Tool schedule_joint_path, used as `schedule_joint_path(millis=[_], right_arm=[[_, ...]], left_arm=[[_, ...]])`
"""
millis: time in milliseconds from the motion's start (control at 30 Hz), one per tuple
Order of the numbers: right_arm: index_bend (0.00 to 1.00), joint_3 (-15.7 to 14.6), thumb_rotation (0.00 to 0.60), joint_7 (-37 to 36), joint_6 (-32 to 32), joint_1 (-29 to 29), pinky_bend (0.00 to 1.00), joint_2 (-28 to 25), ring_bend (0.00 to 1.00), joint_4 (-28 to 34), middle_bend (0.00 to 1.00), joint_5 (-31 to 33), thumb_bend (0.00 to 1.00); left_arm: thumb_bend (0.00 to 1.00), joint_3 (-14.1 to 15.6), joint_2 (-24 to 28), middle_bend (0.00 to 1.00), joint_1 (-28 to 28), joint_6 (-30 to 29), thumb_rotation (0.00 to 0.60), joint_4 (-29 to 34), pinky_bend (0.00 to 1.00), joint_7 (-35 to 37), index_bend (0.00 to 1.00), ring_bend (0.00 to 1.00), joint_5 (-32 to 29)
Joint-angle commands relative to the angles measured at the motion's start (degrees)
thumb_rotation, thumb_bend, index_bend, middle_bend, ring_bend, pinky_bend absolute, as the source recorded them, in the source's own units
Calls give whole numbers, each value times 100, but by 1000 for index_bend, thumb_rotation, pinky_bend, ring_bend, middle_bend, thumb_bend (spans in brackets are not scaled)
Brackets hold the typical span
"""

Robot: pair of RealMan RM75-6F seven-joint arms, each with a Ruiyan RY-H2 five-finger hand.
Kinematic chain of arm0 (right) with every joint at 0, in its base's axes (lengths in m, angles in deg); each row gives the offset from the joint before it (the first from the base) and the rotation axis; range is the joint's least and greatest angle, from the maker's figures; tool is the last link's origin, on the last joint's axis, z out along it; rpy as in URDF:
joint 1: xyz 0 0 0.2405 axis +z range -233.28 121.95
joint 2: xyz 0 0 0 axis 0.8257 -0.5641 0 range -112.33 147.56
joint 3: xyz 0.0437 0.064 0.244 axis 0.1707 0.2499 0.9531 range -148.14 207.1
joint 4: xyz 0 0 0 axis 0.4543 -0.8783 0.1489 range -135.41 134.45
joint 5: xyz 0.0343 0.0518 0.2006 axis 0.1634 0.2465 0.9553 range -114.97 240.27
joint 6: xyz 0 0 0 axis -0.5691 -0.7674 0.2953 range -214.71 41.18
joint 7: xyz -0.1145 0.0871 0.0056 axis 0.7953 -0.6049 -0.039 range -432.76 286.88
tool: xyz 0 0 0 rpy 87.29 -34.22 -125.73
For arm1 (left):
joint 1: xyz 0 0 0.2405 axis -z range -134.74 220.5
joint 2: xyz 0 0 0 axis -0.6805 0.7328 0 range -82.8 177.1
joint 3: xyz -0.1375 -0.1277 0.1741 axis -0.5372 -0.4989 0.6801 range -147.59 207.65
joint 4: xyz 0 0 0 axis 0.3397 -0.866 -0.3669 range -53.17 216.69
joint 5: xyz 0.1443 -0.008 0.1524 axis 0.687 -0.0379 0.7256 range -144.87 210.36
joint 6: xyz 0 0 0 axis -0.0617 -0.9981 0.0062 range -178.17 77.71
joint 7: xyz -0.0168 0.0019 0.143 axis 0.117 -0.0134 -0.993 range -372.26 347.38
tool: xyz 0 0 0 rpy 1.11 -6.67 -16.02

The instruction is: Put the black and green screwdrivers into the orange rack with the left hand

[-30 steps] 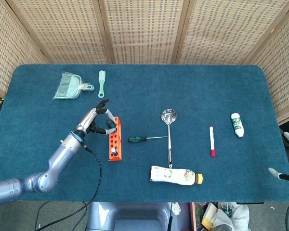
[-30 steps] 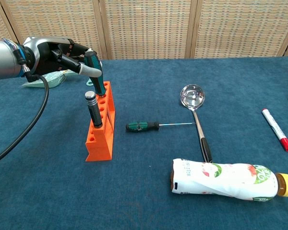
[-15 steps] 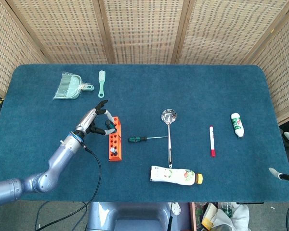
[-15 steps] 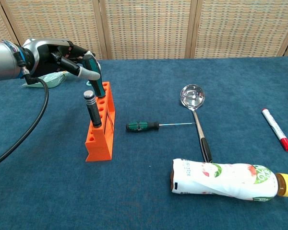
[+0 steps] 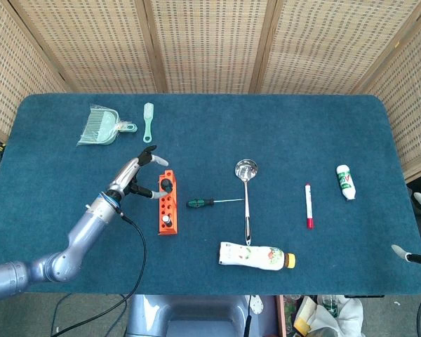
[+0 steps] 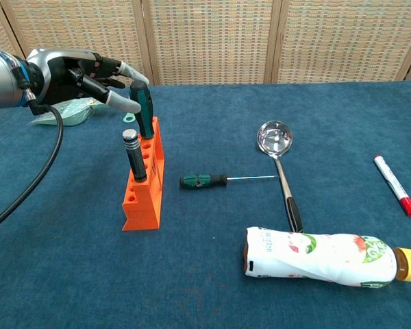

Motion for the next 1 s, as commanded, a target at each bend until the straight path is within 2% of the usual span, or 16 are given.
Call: schedule_joint_path(millis=[33,67,133,333,400,467,533,600,633,700,833,1000], right_arm=[[0,-1,600,-2,2,2,0,-3,0,0,0,-6,0],[0,-4,600,-2,2,2,0,-3,0,2,0,-12,0],[0,-8,600,1,-4,1,0,-3,0,6,0,-25,0],[0,-21,600,34,-19,-3,0,6,0,15,0,-51,0],[0,-20,600,68,-21,1,0,16,0,19,0,-44,0],[0,-15,600,133,-38,4,0,42,0,31,0,-35,0],[0,-16,600,180,-57,6,0,59,0,41,0,-46,0],[0,-14,600,262,-100,7,0,93,0,45,0,-69,0],[0,-27,600,356,-156,6,0,126,0,43,0,-134,0],[0,-36,600,473,-258,-13,0,193,0,22,0,-195,0],[0,-57,600,599,-419,-43,0,271,0,8,0,-337,0],[0,-74,600,709,-546,-68,0,340,0,14,0,-445,0]], left_arm=[[0,-53,141,0,-101,-51,600,136,0,81,110,0,135],[0,-70,205,0,-145,-82,600,192,0,109,55,0,195],[0,-95,364,0,-261,-174,600,328,0,163,4,0,350],[0,1,961,0,-817,-610,600,698,0,328,0,0,1080],[0,172,1206,0,-1098,-875,600,775,0,283,0,0,1487],[0,564,1577,0,-1580,-1410,600,785,0,-20,0,0,2065],[0,792,1718,0,-1885,-1839,600,778,0,-217,0,0,2415],[0,1062,1787,0,-2287,-2441,600,647,0,-525,0,0,2736],[0,1299,1788,0,-2719,-3070,600,378,0,-904,0,0,2839],[0,1509,1572,0,-3151,-3773,600,111,0,-1143,0,0,3104],[0,1732,1405,0,-3549,-4256,600,-143,0,-1226,0,0,3405],[0,1867,1413,0,-3732,-4339,600,-103,0,-1234,0,0,3619]])
